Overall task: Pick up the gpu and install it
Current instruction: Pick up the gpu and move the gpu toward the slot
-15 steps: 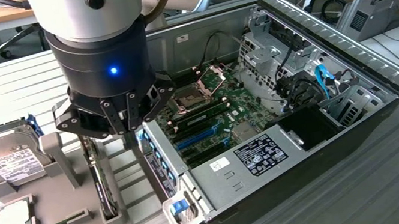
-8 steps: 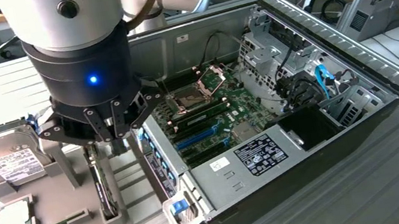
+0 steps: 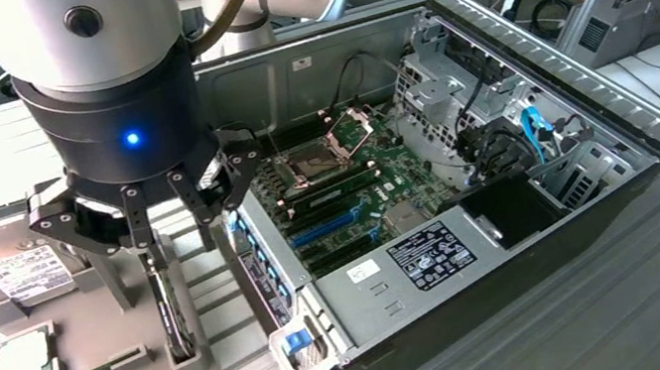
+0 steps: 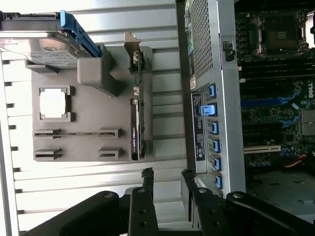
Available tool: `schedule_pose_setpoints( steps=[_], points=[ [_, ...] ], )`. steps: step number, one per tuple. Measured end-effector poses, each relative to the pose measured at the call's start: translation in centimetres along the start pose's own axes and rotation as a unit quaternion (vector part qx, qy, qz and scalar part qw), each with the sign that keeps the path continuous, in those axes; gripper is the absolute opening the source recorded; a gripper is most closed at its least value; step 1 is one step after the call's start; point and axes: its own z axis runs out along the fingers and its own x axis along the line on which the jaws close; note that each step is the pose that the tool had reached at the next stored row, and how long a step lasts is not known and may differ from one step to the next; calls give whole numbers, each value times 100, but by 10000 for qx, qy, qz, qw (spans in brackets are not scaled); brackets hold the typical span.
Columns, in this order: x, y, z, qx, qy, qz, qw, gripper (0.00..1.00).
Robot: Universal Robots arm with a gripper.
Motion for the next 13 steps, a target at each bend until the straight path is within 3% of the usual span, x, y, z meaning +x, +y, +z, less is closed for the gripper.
schedule_pose_setpoints(
  steps=[1,13],
  points=[
    [0,0,0,0,0,0,10000,42],
    [27,-4,33,0,0,0,10000,42]
  ],
)
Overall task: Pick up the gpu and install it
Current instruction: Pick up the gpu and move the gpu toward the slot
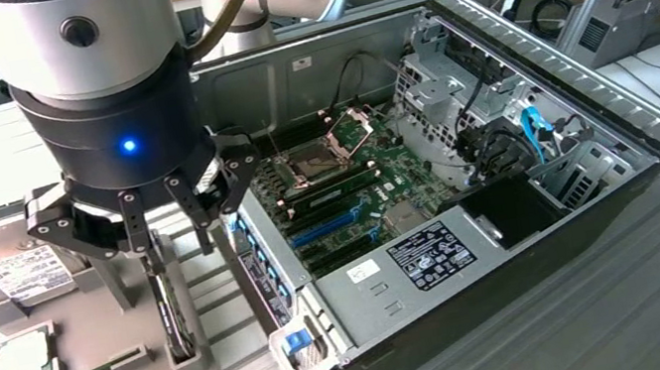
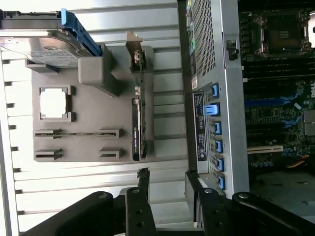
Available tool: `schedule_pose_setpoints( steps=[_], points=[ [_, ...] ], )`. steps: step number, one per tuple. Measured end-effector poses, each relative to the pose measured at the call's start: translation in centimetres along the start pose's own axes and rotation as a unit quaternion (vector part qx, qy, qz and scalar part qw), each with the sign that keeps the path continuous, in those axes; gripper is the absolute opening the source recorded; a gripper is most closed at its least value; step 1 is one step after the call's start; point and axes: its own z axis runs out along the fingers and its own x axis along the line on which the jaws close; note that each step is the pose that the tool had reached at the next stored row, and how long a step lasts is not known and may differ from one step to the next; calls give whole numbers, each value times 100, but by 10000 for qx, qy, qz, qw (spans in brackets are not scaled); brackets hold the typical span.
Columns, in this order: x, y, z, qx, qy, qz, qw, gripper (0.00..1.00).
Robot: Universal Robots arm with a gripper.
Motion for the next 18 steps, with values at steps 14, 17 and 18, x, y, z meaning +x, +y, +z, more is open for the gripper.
schedule_pose_setpoints(
  steps=[14,17,18],
  points=[
    [59,-9,118,0,0,0,10000,42],
    [70,-10,124,-1,-1,0,10000,42],
    [74,-11,126,0,0,0,10000,42]
  ],
)
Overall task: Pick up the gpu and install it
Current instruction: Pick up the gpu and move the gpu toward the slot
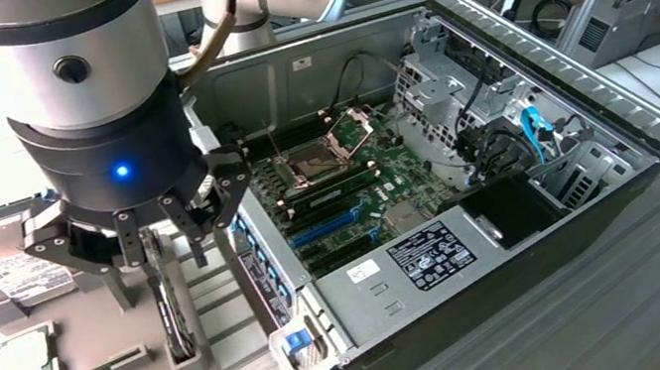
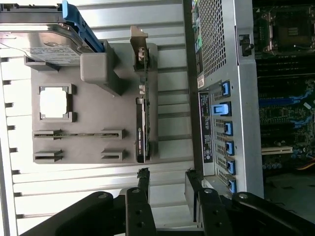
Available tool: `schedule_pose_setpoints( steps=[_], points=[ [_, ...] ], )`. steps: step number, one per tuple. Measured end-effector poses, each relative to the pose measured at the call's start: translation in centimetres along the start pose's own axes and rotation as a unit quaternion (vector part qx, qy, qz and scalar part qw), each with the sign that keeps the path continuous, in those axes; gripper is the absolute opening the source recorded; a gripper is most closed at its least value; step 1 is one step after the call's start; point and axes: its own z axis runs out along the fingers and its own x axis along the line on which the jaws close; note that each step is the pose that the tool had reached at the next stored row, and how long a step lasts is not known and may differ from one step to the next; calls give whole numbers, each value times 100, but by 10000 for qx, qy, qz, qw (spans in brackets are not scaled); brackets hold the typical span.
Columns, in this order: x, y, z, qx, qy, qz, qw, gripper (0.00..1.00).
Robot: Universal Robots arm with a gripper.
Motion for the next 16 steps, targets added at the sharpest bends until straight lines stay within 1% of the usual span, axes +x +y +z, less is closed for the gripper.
schedule_pose_setpoints(
  steps=[16],
  points=[
    [21,-2,21,0,0,0,10000,42]
  ],
)
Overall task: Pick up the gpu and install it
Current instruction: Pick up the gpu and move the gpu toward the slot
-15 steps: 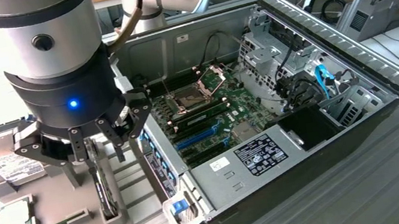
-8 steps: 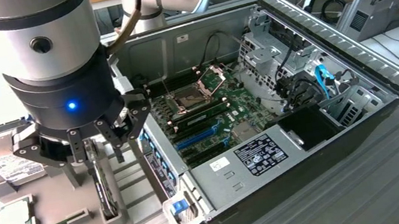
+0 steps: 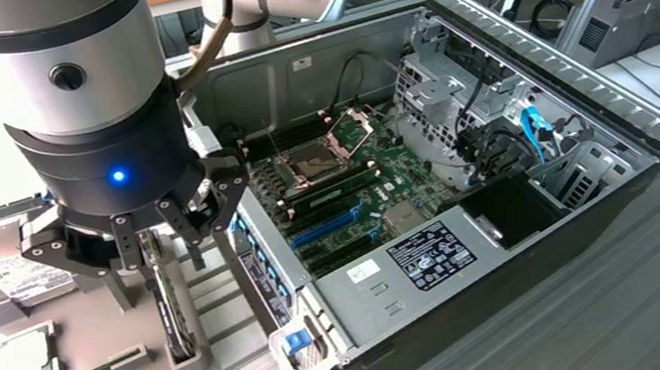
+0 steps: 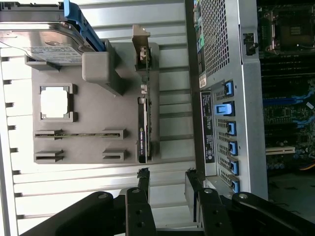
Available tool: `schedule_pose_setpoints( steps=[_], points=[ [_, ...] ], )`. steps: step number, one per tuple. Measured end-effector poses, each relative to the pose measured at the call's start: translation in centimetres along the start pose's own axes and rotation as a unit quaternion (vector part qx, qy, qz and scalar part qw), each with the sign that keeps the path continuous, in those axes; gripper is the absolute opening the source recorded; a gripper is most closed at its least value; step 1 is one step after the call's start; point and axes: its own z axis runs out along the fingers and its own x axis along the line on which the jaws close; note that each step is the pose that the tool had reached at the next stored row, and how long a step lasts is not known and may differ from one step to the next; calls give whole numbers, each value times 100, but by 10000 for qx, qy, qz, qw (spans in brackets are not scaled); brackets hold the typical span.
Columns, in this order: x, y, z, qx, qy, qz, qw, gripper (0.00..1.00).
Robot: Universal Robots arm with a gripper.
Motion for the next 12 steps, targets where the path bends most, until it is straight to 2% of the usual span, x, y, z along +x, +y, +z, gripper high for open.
schedule_pose_setpoints(
  steps=[12],
  points=[
    [2,1,31,0,0,0,10000,42]
  ],
)
